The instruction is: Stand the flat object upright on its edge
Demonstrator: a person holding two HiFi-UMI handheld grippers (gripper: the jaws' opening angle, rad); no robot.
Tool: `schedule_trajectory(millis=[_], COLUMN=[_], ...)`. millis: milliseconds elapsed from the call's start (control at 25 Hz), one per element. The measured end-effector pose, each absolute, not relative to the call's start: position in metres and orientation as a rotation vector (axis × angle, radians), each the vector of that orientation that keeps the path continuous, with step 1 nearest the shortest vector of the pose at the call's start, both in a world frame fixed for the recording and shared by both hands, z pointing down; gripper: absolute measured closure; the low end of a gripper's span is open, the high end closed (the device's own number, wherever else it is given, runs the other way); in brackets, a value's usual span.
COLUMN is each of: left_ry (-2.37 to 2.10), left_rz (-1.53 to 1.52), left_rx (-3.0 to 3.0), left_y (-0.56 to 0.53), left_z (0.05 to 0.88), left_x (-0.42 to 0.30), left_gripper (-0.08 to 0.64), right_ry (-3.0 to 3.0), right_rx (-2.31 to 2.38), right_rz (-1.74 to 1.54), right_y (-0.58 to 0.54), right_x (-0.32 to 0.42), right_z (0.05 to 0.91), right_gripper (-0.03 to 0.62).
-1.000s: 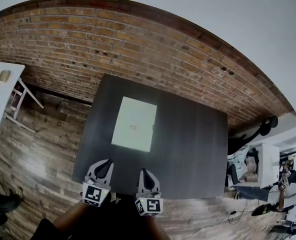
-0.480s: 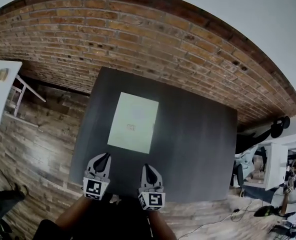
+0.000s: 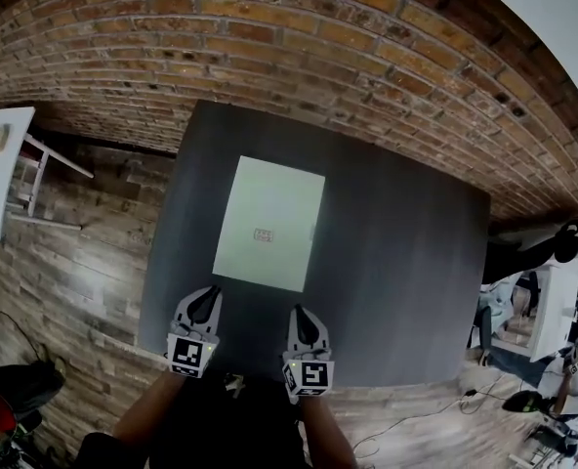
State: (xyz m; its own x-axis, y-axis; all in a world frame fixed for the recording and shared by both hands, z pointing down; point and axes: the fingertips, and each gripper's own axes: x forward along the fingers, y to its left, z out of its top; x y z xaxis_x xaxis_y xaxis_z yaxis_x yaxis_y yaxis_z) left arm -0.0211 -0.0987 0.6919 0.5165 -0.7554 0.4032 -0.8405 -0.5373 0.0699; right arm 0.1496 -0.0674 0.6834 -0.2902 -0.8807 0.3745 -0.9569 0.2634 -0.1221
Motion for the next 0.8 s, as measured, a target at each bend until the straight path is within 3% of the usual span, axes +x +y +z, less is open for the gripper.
schedule_trajectory(millis=[640, 680, 720, 800], left_ry=[-1.245, -1.252, -1.259, -1.252], left_rz=[0.598, 0.600, 0.600, 0.601], left_rx=[2.461, 2.454, 2.449, 2.439], left_y=[-0.112, -0.113, -0.115, -0.116], left_z=[0.766, 0.769, 0.771, 0.777], left_x=[-0.024, -0.026, -0.028, -0.030], left_gripper=[0.511, 0.509, 0.509, 0.500], right_ry=[-2.229, -2.224, -2.217, -2.202], right_rx=[1.652, 1.647, 1.641, 1.633], right_rz=[0.586, 0.588, 0.593, 0.601], right_y=[-0.083, -0.084, -0.085, -0.085], right_x=[0.161, 0.161, 0.162, 0.164], right_z=[0.741, 0.745, 0.749, 0.756], right_gripper=[0.561, 0.534, 0.466, 0.448])
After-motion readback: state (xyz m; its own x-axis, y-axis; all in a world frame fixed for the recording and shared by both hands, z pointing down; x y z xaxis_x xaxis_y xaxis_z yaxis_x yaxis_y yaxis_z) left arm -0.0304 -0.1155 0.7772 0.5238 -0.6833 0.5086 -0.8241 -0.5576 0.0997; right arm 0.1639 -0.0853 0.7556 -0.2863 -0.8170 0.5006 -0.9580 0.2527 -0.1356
